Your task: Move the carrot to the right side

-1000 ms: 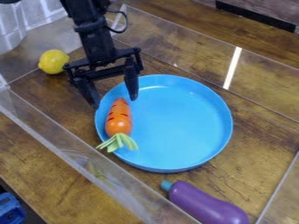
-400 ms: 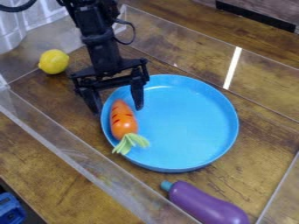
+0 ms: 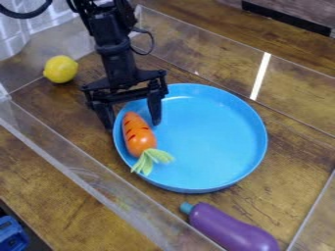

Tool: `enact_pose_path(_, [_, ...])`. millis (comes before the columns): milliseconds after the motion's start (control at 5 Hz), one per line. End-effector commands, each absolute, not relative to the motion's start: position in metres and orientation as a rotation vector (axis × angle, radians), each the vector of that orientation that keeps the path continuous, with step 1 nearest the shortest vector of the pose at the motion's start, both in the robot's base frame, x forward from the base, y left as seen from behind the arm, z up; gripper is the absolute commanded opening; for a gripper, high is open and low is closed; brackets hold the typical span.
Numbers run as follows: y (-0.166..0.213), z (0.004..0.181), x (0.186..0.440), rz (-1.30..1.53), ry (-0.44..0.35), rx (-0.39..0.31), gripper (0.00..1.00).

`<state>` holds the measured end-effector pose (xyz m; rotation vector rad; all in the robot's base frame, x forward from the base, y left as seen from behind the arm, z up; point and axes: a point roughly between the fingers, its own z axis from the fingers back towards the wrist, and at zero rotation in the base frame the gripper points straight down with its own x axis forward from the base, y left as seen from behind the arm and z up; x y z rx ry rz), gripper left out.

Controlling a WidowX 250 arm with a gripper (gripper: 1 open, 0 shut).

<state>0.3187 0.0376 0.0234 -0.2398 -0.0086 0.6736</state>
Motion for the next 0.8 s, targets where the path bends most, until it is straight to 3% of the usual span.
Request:
enact_pose_path(0, [0.035, 0.031, 0.330, 0.643, -0.057, -0.231, 1.00])
enact_pose_path(200, [0.034, 0.029, 0.334, 0.630, -0.057, -0.223, 0.00])
enact_pose_path(600, [0.038, 0.042, 0.332, 0.580, -0.079, -0.184, 0.00])
